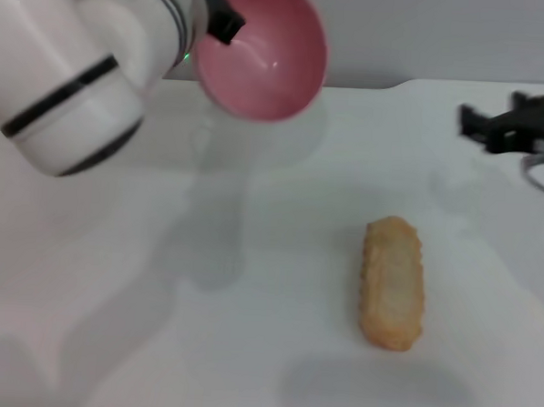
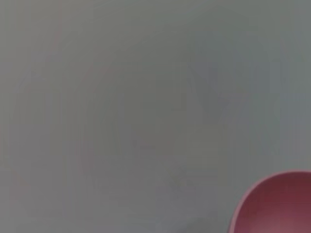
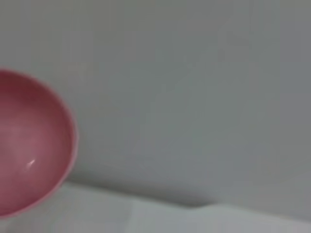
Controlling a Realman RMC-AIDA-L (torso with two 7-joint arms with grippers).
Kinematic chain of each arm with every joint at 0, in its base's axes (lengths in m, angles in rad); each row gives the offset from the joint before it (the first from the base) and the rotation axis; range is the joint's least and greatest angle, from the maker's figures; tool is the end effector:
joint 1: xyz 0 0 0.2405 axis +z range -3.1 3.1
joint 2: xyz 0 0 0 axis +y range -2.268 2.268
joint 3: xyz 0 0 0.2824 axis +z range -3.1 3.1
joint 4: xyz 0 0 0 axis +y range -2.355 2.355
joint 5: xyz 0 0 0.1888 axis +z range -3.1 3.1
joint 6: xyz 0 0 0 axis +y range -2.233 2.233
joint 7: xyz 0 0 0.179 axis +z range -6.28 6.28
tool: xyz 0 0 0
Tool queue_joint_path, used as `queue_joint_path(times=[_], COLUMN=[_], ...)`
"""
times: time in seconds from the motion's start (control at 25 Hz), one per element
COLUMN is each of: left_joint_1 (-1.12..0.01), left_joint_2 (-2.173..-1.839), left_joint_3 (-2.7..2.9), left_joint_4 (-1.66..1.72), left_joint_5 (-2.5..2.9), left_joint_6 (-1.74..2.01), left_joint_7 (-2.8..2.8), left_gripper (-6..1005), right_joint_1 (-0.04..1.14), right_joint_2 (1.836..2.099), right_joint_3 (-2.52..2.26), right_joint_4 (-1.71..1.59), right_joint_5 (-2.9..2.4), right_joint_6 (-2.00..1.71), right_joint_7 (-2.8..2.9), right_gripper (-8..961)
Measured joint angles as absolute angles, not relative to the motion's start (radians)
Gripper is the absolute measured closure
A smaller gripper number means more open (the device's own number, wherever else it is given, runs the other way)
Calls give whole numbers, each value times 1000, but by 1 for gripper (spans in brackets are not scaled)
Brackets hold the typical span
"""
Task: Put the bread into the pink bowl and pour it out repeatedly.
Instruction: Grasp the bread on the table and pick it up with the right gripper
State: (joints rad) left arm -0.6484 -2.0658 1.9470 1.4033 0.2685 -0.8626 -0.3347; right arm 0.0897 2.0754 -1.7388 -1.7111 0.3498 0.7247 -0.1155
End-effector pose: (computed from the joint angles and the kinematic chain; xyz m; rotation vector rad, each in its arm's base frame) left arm -0.1335 0.4435 -0.0399 -1.9405 -0.3968 0.0889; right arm 0.2278 0.3455 -0.0117 -1.9983 0.8633 0.1834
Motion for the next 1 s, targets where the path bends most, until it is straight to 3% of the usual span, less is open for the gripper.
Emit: queue_joint_path(times=[0.32,1.0], left_joint_1=[-646,-660], left_joint_2=[-2065,-2065], left_joint_3=[1885,1877], left_joint_4=[1408,1338], left_joint_5=[72,35], left_joint_6=[-963,-984], left_joint_7=[-250,-233], left_gripper=[957,957], right_joint_1=[276,292], right_joint_2=[2076,2078], right_joint_3=[-1847,-1870], right_joint_4=[-1563,-1489], right_joint_5=[350,350], right_joint_6=[897,958], right_joint_7=[-49,5], right_gripper=[295,289])
